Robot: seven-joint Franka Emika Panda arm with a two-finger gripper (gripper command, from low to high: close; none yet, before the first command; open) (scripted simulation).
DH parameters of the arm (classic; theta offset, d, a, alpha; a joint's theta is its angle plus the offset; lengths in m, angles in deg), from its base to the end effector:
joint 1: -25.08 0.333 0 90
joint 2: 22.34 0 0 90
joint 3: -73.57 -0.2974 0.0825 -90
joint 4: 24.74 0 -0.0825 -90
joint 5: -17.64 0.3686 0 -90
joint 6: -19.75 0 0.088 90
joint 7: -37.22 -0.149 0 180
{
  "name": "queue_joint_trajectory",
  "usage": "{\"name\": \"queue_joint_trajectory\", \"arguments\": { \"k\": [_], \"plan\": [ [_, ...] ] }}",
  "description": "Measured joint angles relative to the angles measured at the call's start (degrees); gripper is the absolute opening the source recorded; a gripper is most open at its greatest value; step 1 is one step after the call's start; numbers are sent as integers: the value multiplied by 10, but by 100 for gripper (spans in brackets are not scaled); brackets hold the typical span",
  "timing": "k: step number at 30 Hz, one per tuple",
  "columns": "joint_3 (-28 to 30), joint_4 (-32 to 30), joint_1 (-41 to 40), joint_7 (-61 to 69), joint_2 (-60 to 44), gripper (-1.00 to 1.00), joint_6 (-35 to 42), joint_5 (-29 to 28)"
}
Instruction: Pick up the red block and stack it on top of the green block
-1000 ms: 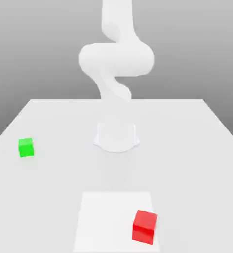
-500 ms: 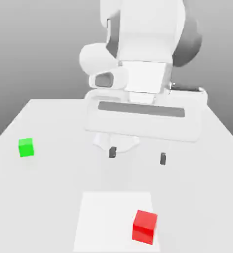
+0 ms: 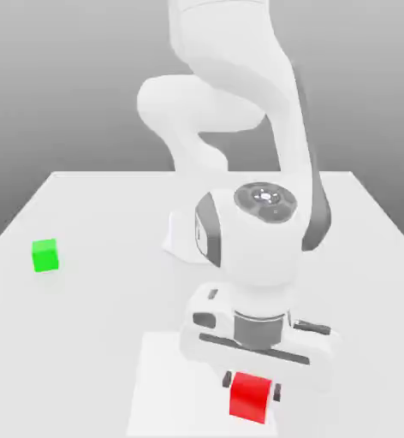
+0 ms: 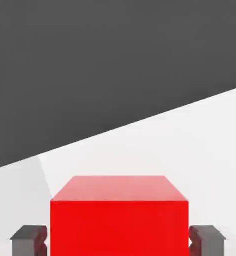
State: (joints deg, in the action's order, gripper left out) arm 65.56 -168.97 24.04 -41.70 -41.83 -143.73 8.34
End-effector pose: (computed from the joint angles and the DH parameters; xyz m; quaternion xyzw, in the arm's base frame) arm 0.4422 0.0679 0.1076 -0.8504 0.5261 -0.0008 0.0010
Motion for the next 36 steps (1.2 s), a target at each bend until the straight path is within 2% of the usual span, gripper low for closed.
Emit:
{"name": "queue_joint_trajectory", "arguments": {
  "k": [3,8,14,23,30,36],
  "plan": [
    [2,1,2,-2,-4,-100,-4,-2],
    [-24,-14,-16,30,84,-100,69,42],
    [73,-48,-79,-93,140,-100,89,4],
    [171,-101,-265,-302,214,-100,102,-59],
    [234,-144,-381,-438,269,-100,108,-71],
    [300,-182,-480,-540,308,-100,109,-58]
  ]
}}
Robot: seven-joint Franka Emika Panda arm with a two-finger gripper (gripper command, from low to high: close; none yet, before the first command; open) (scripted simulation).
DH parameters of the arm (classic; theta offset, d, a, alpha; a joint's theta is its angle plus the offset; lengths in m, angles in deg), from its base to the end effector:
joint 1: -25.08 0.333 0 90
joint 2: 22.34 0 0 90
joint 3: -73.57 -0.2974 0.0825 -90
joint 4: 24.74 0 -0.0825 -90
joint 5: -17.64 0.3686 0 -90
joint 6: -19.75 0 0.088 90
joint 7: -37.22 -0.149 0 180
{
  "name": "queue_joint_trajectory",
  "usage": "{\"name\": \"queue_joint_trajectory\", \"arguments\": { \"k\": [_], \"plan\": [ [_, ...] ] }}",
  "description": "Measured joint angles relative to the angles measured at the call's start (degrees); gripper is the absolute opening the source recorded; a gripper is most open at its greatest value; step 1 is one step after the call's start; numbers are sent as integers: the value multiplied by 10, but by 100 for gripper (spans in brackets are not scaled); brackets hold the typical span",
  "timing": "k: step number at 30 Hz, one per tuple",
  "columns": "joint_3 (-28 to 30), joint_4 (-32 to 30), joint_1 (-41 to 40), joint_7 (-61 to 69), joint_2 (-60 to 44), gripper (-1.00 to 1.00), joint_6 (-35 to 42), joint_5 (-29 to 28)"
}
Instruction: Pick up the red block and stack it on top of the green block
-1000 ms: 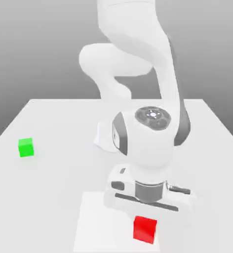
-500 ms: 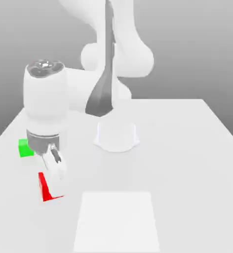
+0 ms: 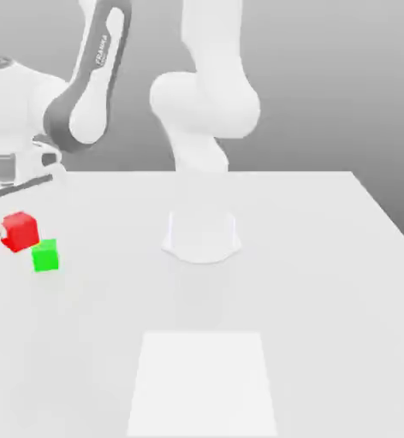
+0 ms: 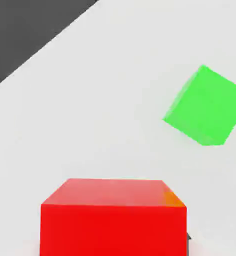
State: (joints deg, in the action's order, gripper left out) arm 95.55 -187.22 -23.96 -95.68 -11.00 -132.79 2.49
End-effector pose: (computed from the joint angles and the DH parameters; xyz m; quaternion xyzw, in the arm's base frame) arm 0.1313 -0.3377 0.2063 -0.0885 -0.9957 0.0209 0.0164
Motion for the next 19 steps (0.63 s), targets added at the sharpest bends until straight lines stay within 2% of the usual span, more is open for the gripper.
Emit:
{"name": "queue_joint_trajectory", "arguments": {
  "k": [4,10,16,17,19],
  "plan": [
    [41,-23,-53,-50,14,-100,-4,23],
    [61,-22,-28,-10,-45,-100,-59,96],
    [58,-22,-3,62,-126,-100,-132,199],
    [50,-22,-7,76,-139,100,-145,218],
    [50,-22,-7,76,-139,100,-145,218]
  ]
}}
